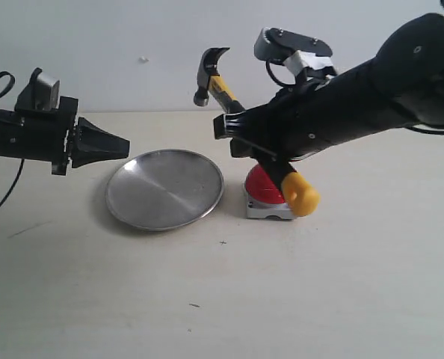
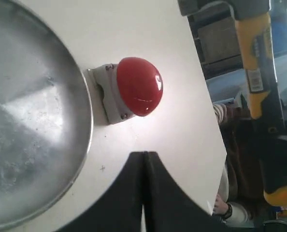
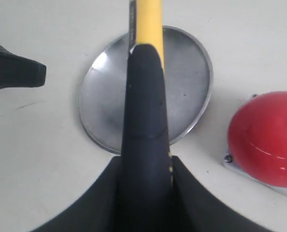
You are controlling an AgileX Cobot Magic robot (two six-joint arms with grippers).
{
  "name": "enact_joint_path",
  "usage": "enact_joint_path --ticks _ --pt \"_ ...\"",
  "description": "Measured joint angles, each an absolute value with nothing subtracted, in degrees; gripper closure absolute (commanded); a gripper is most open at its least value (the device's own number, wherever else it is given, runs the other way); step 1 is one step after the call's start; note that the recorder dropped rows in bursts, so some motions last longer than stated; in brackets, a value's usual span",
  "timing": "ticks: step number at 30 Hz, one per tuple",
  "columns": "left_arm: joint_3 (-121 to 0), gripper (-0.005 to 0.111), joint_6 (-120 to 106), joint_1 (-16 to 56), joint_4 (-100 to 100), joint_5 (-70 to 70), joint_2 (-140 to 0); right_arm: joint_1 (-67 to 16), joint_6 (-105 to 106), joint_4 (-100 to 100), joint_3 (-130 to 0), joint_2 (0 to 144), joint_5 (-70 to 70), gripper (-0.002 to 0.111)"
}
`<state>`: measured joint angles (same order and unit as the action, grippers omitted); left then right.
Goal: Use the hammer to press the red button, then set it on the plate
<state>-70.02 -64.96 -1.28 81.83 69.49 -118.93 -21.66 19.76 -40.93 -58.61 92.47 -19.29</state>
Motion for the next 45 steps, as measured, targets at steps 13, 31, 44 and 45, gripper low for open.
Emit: enact_joint_path --ticks 13,31,44,45 --pt "-35.7 0.107 -87.4 -1.5 96.9 35.3 -80.3 -21.5 -12.8 0.3 -55.5 79.3 -36.4 0.108" --pt "-2.5 0.107 -84.6 -4.4 99.3 13.6 -8.4 -21.5 -12.6 0.8 -43.2 73.6 -30.2 0.108" --pt "-0.2 0.107 -84.0 -4.4 99.5 14.2 -0.4 -21.5 -12.3 1.4 -43.2 73.9 -27.6 0.108" --pt "-0.2 0.107 -84.0 -4.4 99.5 14.2 -0.4 -21.5 -12.3 1.4 -43.2 74.0 -27.2 0.108"
